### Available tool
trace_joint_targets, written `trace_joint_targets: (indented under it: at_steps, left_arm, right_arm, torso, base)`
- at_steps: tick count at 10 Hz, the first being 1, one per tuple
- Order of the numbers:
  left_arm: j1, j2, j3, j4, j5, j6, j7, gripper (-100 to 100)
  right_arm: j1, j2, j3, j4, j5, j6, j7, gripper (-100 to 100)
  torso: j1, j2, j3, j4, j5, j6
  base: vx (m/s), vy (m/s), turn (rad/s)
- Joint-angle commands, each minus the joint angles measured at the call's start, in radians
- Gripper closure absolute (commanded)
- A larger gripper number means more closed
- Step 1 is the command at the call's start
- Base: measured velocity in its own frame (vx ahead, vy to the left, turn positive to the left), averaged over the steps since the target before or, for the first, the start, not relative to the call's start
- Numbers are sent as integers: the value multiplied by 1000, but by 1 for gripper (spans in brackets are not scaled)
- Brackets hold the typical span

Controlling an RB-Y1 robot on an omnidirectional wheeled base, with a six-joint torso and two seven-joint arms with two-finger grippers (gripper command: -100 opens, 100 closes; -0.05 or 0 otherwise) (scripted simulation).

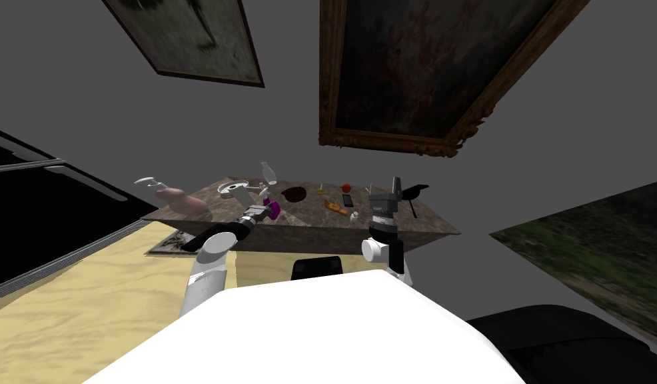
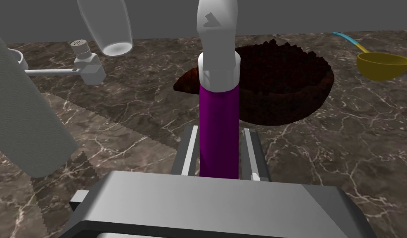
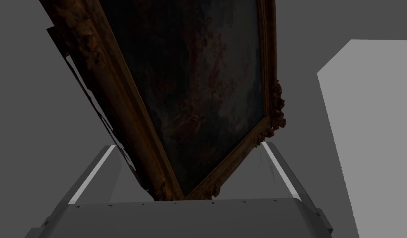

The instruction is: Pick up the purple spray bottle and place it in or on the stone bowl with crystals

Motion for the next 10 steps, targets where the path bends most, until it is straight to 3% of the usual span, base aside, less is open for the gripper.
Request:
trace_joint_targets:
  at_steps: [1, 3, 7, 10]
  left_arm:
    - [-17, 29, 6, -4, 11, -7, 13, 100]
    - [-67, 66, 33, -26, 28, -17, 67, 100]
    - [-123, 74, 77, -47, 20, -18, 143, 100]
    - [-166, 75, 122, -59, -11, -10, 212, 100]
  right_arm:
    - [0, 0, 0, 0, 0, 0, 0, 0]
    - [0, 0, 0, 0, 0, 0, 0, 0]
    - [0, 0, 0, 0, 0, 0, 0, 0]
    - [0, 0, 0, 0, 0, 0, 0, 0]
  torso:
    - [0, 0, 0, 0, 0, 0]
    - [-2, 1, 1, 1, -1, 0]
    - [-1, 3, 2, 1, 0, 0]
    - [1, 1, 1, 1, 1, 1]
  base:
    - [-27, -40, -2]
    - [-54, -51, -45]
    - [-42, -27, -85]
    - [-26, -4, -151]
